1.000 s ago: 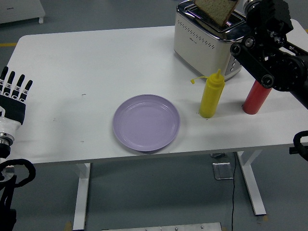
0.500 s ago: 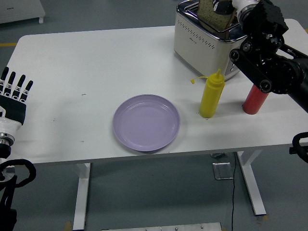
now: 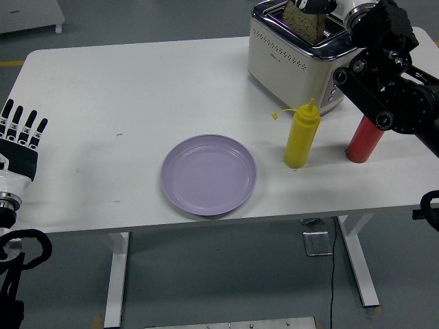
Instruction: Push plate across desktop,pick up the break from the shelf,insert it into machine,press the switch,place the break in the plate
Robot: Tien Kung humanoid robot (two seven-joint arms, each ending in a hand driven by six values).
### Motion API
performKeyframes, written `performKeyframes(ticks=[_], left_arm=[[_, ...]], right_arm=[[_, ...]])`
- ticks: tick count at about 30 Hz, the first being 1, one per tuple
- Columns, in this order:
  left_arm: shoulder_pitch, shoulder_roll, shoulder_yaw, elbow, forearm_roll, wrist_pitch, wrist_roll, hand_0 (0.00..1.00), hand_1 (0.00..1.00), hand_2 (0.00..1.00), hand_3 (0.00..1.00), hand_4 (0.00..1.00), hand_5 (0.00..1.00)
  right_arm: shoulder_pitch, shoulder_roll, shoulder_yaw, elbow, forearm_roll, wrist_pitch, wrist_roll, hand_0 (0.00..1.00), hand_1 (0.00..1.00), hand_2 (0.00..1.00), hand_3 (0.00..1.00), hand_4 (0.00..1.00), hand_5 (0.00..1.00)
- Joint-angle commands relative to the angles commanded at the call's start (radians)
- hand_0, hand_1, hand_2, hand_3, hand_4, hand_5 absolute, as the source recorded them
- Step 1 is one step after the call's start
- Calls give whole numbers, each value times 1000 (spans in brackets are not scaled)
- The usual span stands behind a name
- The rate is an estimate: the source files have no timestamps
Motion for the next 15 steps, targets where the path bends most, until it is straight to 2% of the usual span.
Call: performKeyframes(ticks=[1,2,7,8,13,14,15], left_arm=[[0,0,0,0,0,0,0,857,898,979,870,649,998],[1,0,-1,-1,0,0,0,858,898,979,869,649,998],[4,3,-5,-2,1,1,-1,858,898,979,869,649,998],[4,3,-6,-2,1,1,-1,858,898,978,868,649,998],[4,6,-11,-3,2,2,-1,858,898,978,868,649,998],[3,6,-12,-3,2,2,0,858,898,978,868,650,998],[3,6,-13,-3,2,2,0,858,898,978,868,650,998]], right_arm=[[-4,-8,-1,8,12,-14,4,933,902,998,998,832,344],[-9,-21,-2,19,27,-31,8,904,879,968,989,753,416],[-41,-99,-6,88,115,-89,59,904,879,968,989,753,416],[-48,-117,-6,103,135,-89,74,796,763,802,805,576,377],[-89,-212,-1,184,221,-72,134,796,763,802,805,576,377],[-99,-231,2,201,231,-63,146,707,701,708,712,449,342],[-106,-252,5,214,239,-55,157,707,701,708,712,449,342]])
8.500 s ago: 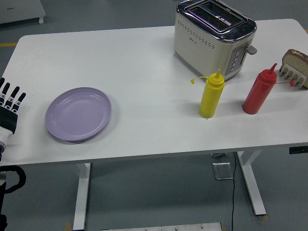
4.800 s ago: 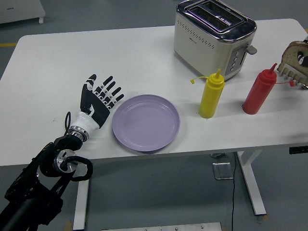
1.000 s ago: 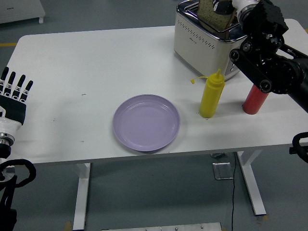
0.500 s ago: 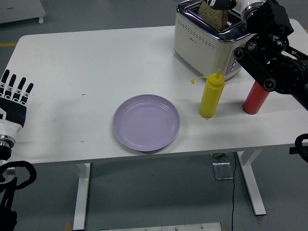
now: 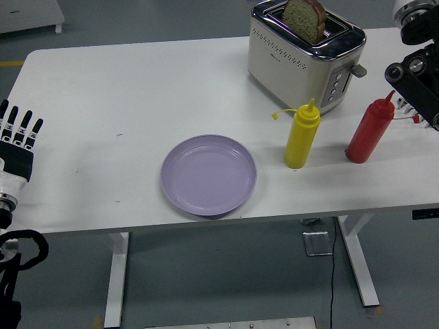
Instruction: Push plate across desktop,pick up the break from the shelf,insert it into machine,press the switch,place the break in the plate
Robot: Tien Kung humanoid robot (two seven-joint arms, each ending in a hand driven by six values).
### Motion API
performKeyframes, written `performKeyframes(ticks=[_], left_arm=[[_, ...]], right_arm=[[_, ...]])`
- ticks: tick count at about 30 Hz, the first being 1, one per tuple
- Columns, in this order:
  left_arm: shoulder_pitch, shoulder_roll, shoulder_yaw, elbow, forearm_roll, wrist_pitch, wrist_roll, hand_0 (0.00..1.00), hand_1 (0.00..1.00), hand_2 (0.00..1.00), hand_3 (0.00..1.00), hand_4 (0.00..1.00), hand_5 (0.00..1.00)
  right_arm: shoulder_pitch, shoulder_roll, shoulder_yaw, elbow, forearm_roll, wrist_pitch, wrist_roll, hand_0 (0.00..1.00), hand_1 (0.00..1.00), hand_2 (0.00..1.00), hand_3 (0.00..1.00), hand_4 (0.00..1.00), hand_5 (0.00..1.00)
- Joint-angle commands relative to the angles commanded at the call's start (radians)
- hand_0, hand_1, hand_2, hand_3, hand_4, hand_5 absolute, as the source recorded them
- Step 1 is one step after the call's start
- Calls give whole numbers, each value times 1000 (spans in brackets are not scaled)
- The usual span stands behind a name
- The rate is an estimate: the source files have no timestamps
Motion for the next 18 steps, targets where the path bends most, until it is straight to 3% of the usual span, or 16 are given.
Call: performKeyframes(ticks=[4,5,10,11,18], left_arm=[[-2,0,-3,-1,1,0,0,858,898,978,868,650,998],[-2,0,-3,-1,1,0,0,857,899,978,867,649,998],[-4,0,-3,-2,2,-1,1,857,899,978,867,649,998],[-5,0,-4,-2,2,-1,1,857,899,978,868,649,998],[-7,0,-5,-3,3,-2,1,857,899,978,867,648,998]], right_arm=[[-34,-79,14,50,1,49,46,707,701,708,712,449,342],[-41,-96,17,60,-2,64,55,644,633,633,595,349,322],[-85,-181,23,106,-45,154,88,644,633,633,595,349,322],[-93,-195,22,114,-57,175,94,624,613,606,573,313,320],[-130,-246,-1,142,-125,295,126,620,604,599,567,316,356]])
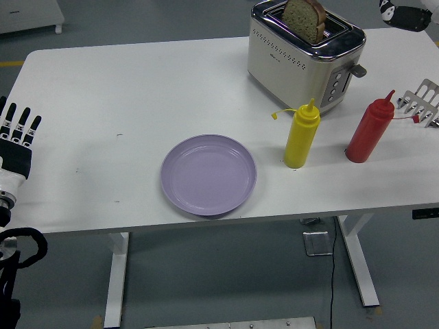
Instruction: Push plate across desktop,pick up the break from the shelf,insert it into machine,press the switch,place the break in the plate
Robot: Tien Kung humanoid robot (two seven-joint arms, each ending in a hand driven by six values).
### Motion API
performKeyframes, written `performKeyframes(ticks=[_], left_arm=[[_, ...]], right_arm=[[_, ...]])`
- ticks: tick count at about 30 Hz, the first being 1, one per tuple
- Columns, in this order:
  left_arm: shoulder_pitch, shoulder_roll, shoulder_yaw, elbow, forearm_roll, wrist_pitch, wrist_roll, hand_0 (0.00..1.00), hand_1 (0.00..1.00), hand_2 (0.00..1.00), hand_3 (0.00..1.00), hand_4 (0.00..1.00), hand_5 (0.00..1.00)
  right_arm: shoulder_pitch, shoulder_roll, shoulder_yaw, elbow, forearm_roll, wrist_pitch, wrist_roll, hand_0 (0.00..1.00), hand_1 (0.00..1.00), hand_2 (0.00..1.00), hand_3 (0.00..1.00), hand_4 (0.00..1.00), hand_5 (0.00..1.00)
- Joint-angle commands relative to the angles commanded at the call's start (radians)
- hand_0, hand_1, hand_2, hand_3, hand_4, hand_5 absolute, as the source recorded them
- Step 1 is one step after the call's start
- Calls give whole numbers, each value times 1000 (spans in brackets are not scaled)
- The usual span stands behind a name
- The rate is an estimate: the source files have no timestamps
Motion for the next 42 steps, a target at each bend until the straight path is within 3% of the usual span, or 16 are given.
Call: performKeyframes(ticks=[10,16,42], left_arm=[[-1,0,0,0,2,0,3,857,899,978,868,647,998],[-1,0,-3,0,2,0,4,857,899,978,867,645,998],[0,-3,-2,4,1,2,5,856,898,977,867,643,998]], right_arm=[[-12,-13,-59,13,-55,108,2,614,601,598,566,312,408],[-14,-14,-89,20,-69,141,-3,614,601,596,562,313,434],[16,56,-177,-105,-93,126,-15,609,595,589,556,286,485]])
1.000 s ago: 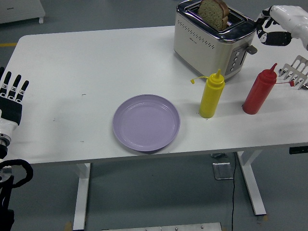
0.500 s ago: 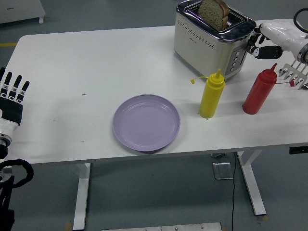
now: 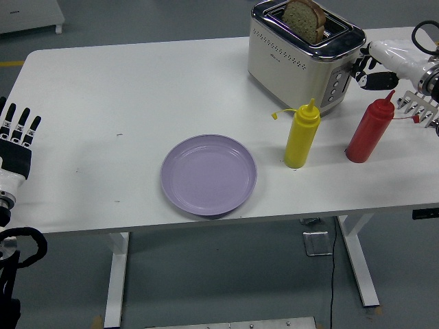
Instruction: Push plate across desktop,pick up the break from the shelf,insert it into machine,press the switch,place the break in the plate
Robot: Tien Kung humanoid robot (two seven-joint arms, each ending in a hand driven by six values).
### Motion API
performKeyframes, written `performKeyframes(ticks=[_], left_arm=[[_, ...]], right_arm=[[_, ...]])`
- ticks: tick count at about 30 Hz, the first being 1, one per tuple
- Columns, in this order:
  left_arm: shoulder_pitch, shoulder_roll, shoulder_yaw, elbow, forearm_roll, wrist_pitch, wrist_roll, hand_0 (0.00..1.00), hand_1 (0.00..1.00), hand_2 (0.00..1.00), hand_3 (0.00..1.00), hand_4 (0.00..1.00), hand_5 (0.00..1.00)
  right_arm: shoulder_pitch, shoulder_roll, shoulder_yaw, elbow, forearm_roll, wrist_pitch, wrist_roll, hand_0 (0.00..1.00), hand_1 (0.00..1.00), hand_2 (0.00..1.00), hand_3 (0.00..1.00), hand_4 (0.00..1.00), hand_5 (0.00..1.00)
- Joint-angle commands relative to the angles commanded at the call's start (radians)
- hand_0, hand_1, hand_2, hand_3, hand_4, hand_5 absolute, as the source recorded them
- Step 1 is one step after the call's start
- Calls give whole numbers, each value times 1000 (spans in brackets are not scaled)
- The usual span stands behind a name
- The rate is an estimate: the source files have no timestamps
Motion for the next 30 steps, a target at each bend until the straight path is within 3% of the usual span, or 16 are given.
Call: performKeyframes(ticks=[30], left_arm=[[8,-3,-1,3,-2,0,3,856,897,976,866,643,998]], right_arm=[[15,60,-55,-78,-15,-8,3,594,585,582,551,281,484]])
